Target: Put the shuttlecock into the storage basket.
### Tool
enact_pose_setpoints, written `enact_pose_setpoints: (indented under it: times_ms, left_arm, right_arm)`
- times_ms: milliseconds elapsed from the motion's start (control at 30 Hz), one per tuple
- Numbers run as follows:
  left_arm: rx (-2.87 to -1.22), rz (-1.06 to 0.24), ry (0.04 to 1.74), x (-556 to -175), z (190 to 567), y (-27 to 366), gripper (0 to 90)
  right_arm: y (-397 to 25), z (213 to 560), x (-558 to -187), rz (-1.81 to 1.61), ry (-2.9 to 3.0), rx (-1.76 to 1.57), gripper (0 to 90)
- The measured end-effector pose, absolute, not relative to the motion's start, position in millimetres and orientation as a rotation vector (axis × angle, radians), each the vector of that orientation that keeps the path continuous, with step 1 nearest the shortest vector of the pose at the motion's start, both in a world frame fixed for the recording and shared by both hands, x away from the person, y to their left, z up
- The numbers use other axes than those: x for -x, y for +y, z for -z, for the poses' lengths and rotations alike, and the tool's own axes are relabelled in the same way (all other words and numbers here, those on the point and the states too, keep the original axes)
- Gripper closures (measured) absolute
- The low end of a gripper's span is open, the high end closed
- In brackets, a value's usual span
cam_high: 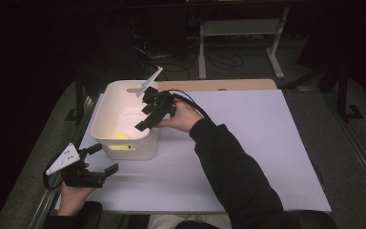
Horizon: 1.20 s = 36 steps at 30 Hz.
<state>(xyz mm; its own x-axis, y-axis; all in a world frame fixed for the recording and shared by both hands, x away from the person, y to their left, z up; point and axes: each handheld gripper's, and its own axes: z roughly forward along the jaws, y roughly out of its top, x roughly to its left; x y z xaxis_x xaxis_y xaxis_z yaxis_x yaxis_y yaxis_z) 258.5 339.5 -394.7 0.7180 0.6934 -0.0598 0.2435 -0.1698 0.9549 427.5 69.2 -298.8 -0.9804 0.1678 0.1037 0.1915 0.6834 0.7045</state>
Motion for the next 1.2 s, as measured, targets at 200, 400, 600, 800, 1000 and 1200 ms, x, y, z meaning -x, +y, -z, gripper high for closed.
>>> enact_pose_setpoints:
  times_ms: [200,400,600,800,1000,1200]
  left_arm:
    - [-1.74,-0.473,0.75,-259,395,339,0.0]
    - [-1.74,-0.476,0.752,-259,395,340,0.0]
    - [-1.74,-0.476,0.753,-259,395,339,0.0]
    - [-1.742,-0.478,0.754,-259,395,339,0.0]
    - [-1.743,-0.48,0.756,-259,395,339,0.0]
    - [-1.744,-0.48,0.759,-259,395,339,0.0]
  right_arm:
    - [61,296,-428,1.227,-2.862,0.342,16.2]
    - [52,293,-429,1.245,-2.873,0.359,13.0]
    - [43,291,-428,1.261,-2.877,0.382,4.8]
    - [34,289,-427,1.29,-2.893,0.429,0.0]
    - [26,290,-427,1.312,-2.894,0.442,0.0]
    - [15,291,-425,1.327,-2.889,0.468,0.0]
